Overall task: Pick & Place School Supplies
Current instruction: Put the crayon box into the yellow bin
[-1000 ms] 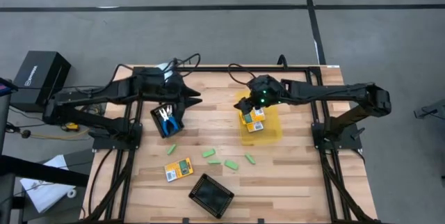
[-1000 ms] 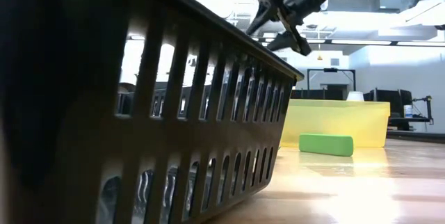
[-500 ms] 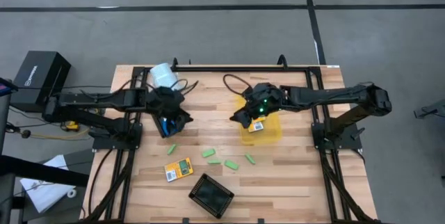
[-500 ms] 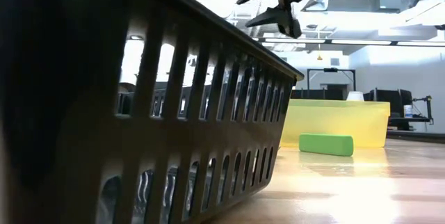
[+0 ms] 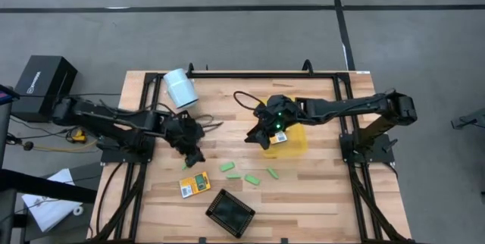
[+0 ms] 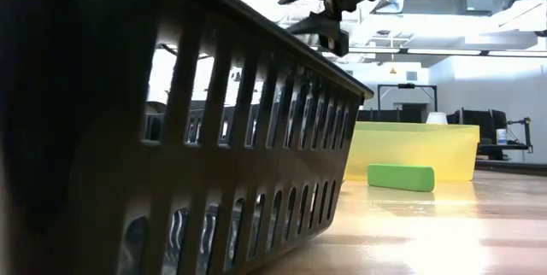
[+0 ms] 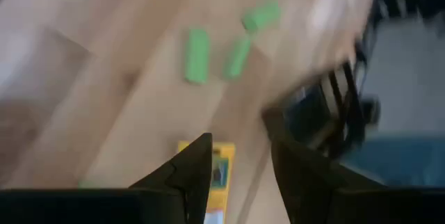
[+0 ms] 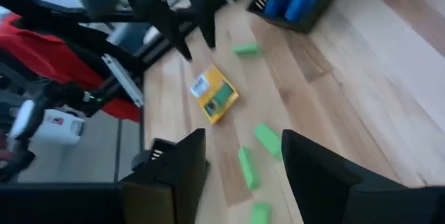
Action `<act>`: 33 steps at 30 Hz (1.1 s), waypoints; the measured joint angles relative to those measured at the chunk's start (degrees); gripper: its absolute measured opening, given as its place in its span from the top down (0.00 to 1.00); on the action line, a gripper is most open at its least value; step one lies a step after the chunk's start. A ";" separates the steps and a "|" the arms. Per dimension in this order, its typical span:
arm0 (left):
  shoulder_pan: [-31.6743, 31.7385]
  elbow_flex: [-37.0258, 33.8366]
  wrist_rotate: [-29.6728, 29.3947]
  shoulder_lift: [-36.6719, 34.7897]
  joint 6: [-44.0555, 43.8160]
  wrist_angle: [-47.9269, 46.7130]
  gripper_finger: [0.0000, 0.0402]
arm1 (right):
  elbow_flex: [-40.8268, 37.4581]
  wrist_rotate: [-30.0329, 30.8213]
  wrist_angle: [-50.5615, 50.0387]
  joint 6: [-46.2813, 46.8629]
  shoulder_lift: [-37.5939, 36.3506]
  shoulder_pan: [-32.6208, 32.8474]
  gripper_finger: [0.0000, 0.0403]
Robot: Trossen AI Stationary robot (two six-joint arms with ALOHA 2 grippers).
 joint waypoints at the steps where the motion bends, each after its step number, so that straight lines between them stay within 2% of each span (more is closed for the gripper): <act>1: -0.10 0.00 1.70 0.83 2.41 0.29 0.64 | 0.00 -0.84 0.75 -0.01 -0.06 -0.29 0.55; 11: 0.68 0.02 16.80 11.42 24.10 4.05 0.64 | 0.00 -3.91 2.53 2.70 -0.32 -0.65 0.55; 14: 1.28 0.02 19.40 14.48 28.86 6.34 0.64 | 0.00 -3.90 3.25 3.70 -0.34 -0.44 0.56; 25: 5.61 0.07 24.27 25.13 46.61 6.91 0.64 | 0.00 -3.80 5.61 8.75 -0.32 -0.51 0.56; 33: 7.04 0.07 25.20 28.88 52.41 7.05 0.64 | 0.00 -3.69 8.45 10.17 -0.32 -0.52 0.57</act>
